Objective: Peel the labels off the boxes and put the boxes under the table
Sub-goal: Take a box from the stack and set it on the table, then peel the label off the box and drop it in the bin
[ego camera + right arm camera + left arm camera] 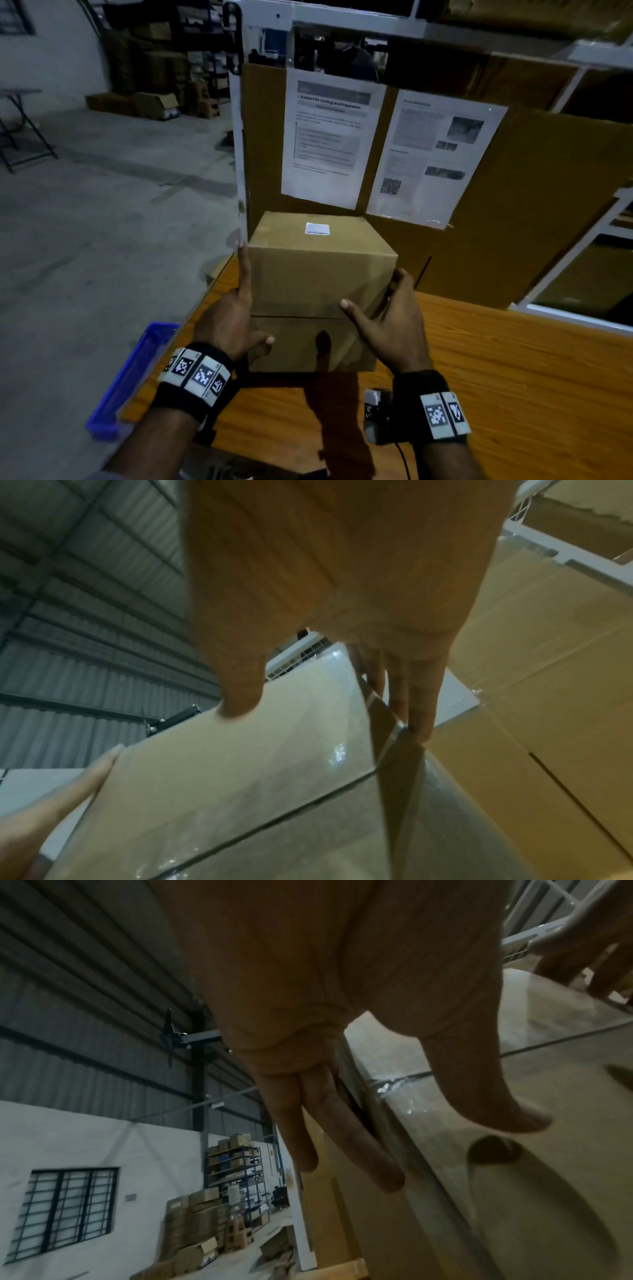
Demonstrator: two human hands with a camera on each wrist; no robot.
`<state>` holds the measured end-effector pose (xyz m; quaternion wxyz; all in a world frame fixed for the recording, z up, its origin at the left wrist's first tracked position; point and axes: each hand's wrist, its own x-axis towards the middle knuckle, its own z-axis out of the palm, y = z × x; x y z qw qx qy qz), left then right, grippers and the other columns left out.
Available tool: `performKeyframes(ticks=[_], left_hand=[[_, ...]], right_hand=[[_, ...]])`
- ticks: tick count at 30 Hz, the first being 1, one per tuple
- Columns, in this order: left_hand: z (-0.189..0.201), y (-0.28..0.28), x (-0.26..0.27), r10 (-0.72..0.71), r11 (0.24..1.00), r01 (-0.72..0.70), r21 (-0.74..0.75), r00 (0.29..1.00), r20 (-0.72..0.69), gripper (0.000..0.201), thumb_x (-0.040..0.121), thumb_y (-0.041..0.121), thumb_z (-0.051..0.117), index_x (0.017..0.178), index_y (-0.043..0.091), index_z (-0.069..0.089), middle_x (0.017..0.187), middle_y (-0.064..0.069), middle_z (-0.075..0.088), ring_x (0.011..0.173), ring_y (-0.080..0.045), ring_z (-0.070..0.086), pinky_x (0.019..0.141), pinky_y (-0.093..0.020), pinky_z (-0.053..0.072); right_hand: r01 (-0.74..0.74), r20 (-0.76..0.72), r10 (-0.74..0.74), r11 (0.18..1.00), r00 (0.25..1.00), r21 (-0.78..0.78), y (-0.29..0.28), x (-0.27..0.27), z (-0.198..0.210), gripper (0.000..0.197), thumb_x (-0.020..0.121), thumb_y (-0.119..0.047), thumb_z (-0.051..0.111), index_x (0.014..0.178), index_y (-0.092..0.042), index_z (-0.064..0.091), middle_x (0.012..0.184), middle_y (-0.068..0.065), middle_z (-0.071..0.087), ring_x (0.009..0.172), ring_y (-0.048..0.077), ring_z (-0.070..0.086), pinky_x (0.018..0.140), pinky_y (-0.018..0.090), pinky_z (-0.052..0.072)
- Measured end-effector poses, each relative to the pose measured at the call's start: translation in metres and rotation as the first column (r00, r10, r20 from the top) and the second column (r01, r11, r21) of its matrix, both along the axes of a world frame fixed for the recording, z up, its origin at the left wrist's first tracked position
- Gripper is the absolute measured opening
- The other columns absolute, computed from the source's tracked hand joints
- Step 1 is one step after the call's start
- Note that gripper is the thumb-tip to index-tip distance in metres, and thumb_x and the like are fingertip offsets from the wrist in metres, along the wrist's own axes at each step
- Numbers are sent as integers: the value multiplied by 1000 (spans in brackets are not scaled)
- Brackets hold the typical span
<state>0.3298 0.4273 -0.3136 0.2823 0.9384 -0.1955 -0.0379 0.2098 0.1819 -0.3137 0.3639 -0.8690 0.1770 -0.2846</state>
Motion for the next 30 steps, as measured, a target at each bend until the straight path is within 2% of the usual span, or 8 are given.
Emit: performKeyframes(ticks=[4, 7, 11, 16, 20, 24, 27, 30], left_hand=[[1, 1, 4, -26, 995, 24, -97, 1000, -15, 156, 70, 45, 93, 147, 44, -42, 159, -19, 39, 134, -37, 54, 108, -57, 44], [0, 3, 9, -35, 969, 29, -244, 999, -23, 137, 75, 50, 87, 159, 38, -21, 164, -11, 34, 144, -32, 44, 115, -55, 41], [-3, 8, 13, -6, 942, -29, -335, 994, -105, 111, 74, 72, 70, 157, 35, 7, 153, -10, 49, 130, -30, 58, 102, -56, 53], [-4, 12, 12, 10, 973, -10, -229, 1000, -2, 82, 93, 73, 45, 160, 42, 9, 151, -10, 50, 122, -32, 60, 98, -56, 54], [8, 20, 6, 17, 993, -18, -117, 1000, -13, 75, 89, 85, 20, 130, 34, 57, 106, 5, 68, 88, -12, 64, 81, -43, 58], [26, 20, 11, 94, 995, -94, -14, 995, -42, 38, 103, 62, 42, 126, 32, 49, 112, 6, 63, 94, -15, 61, 78, -37, 48], [45, 13, 25, 37, 995, -35, -93, 999, 15, 57, 93, 33, 69, 140, 36, 38, 137, 6, 54, 118, -19, 57, 88, -38, 50], [65, -9, 40, -31, 979, 47, -196, 996, 86, 54, 93, 23, 68, 140, 37, 45, 144, 5, 52, 122, -17, 56, 94, -40, 54]], right_hand=[[47, 7, -47, 999, 999, -14, 2, -1, 0, 117, 78, -77, 73, 162, -46, -2, 157, 5, 42, 128, 25, 59, 96, 50, 59], [34, -156, -51, 994, 986, -105, 7, 2, -3, 103, 82, -79, 64, 162, -44, 11, 145, 5, 44, 125, 25, 57, 95, 45, 58], [37, -269, -68, 992, 961, -121, 13, 4, -11, 89, 84, -81, 59, 154, -32, 31, 140, 4, 43, 124, 24, 56, 93, 39, 58], [121, -268, -161, 979, 950, -162, 11, 6, -1, 63, 91, -74, 54, 132, -27, 47, 121, 0, 53, 104, 15, 55, 80, 30, 51], [193, -280, -241, 963, 929, -190, 6, 6, 5, 48, 94, -72, 48, 115, -29, 50, 109, -1, 60, 95, 16, 58, 80, 39, 59], [130, -399, -247, 946, 883, -298, 7, -1, 27, 42, 96, -64, 55, 117, -28, 54, 111, 2, 61, 99, 19, 58, 84, 41, 58], [28, -465, -206, 932, 861, -360, 14, -1, 65, 46, 97, -61, 58, 128, -26, 61, 124, 5, 56, 110, 21, 57, 93, 41, 55], [-70, -429, -88, 938, 899, -338, 18, 19, 102, 41, 99, -51, 62, 132, -25, 60, 126, 1, 59, 112, 18, 59, 95, 40, 56]])
